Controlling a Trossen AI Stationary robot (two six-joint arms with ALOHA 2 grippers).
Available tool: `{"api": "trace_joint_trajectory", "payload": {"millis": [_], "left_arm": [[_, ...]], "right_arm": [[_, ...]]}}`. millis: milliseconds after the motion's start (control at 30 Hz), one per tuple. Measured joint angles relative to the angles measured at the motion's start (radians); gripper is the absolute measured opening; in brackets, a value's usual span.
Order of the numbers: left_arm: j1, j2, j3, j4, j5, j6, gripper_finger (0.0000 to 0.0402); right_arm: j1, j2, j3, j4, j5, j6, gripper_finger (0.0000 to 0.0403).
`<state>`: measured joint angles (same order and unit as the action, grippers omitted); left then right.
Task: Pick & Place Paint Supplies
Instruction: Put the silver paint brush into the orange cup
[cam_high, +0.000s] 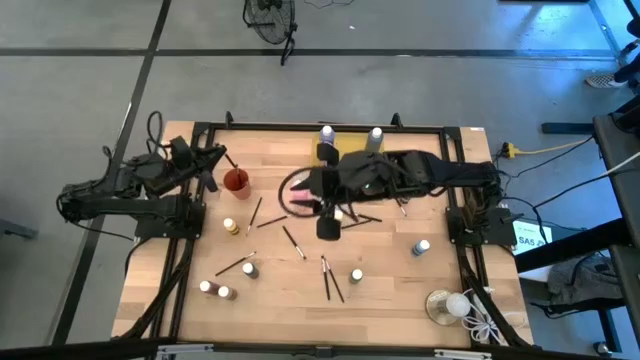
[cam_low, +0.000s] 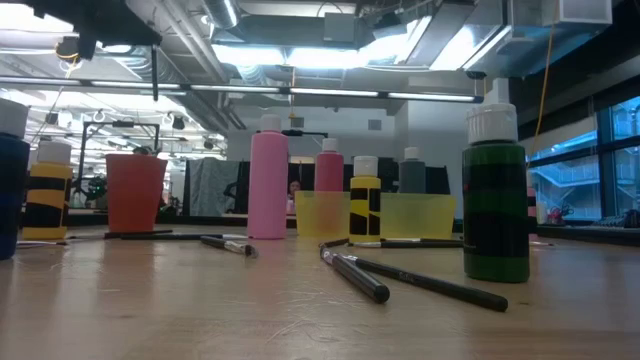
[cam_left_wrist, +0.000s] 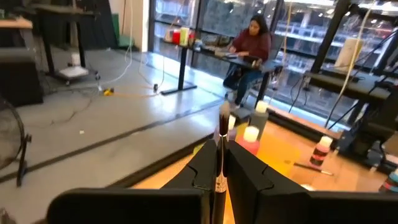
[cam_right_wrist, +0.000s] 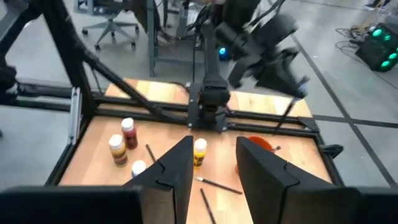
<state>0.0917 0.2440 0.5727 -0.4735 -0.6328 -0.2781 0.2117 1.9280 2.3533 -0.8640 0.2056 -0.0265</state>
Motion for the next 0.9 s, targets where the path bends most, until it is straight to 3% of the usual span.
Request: {"api": "trace_joint_trajectory", "payload": {"millis": [167, 533, 900], "left_arm": [[0.0, -0.001, -0.032, -0.103, -0.004, -0.099, 0.0018], [0.0, 0.0, -0.06, -0.165, -0.083, -0.093, 0.0022], [0.0, 0.001, -0.06, -0.219, -0.083, -0.13, 0.0024]], "right_arm": [[-0.019, -0.007, 0.001, -0.002, -0.001, -0.007, 0.0125], [-0.044, -0.007, 0.001, -0.009, -0.053, -0.007, 0.0126], [-0.043, -0.007, 0.001, 0.009, -0.053, -0.006, 0.0126]]}}
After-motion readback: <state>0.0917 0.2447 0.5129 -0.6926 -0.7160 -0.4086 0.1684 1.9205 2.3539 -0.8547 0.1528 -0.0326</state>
